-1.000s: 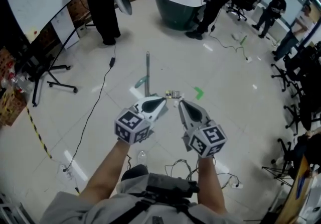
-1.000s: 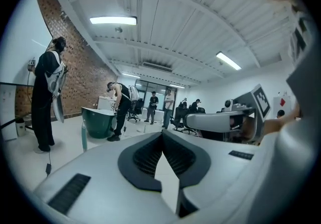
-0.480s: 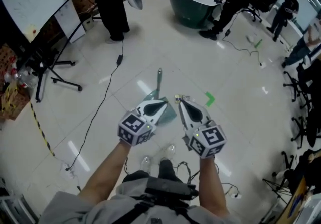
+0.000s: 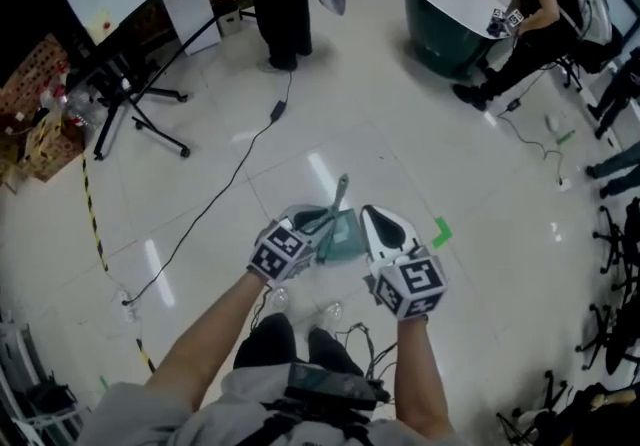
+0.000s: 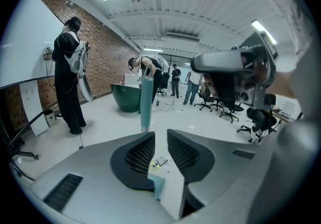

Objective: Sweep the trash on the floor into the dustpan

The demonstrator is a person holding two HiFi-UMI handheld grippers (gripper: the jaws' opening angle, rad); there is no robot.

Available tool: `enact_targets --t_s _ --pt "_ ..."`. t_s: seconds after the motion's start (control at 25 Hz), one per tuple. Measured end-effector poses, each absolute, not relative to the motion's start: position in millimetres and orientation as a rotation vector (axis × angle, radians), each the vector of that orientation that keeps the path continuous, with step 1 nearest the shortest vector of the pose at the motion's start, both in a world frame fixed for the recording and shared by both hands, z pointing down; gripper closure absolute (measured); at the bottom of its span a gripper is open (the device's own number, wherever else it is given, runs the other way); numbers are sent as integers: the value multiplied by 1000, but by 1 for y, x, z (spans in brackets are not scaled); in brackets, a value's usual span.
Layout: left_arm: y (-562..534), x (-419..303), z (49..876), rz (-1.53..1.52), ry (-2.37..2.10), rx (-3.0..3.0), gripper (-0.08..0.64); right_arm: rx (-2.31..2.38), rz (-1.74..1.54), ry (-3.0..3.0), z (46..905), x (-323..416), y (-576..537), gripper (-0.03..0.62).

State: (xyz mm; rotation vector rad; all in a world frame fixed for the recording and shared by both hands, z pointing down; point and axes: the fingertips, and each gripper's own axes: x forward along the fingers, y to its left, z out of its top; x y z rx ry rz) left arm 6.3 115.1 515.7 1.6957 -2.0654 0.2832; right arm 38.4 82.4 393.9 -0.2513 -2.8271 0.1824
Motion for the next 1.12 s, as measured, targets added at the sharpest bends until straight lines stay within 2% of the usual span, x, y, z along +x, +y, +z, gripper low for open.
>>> enact_targets --t_s 0.04,0.16,0.28,0.72,0.76,0.92,1.0,1.04,1.12 --pt "116 -1 531 316 -2038 1677 454 -265 185 -2808 400 32 83 553" --pt "112 -10 574 379 -1939 1649 351 -285 215 -2753 418 22 81 469" --pt "104 -19 603 425 -1866 1654 316 -298 272 -2732 435 12 80 399" --pt "79 -22 653 488 -1665 1706 316 -409 279 -2666 467 -38 87 376" --pt "77 -21 655 485 -1663 1703 322 -429 291 -2663 468 -42 89 376" --pt "72 -31 658 440 -1704 1638 420 -478 390 -2664 471 -58 88 376" --pt "71 -36 659 445 -1713 1621 420 -479 408 -2671 470 -63 85 379" --pt "72 -37 659 449 -1715 1618 420 -480 400 -2676 469 -65 85 426" --pt "74 -37 659 448 -1718 1608 420 -477 366 -2687 469 -67 86 451"
